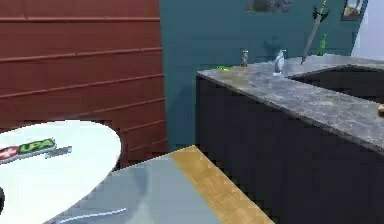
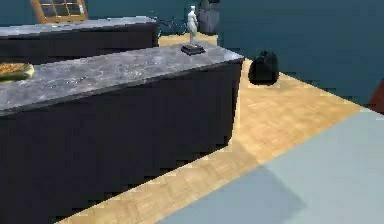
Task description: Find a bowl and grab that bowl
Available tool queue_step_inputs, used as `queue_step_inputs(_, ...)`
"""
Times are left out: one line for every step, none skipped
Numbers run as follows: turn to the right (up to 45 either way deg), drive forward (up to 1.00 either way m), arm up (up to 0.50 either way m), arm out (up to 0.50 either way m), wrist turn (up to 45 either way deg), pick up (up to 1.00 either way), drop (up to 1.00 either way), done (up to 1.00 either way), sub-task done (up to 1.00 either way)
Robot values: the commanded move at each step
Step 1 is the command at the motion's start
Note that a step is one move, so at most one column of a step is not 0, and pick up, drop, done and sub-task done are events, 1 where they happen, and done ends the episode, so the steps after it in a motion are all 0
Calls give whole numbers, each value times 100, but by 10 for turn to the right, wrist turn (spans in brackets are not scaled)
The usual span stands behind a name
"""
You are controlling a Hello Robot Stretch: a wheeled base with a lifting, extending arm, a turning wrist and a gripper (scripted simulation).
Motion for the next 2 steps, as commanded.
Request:
queue_step_inputs(-300,0,0,0,0,0,0,0,0)
queue_step_inputs(0,15,0,0,0,0,0,0,0)
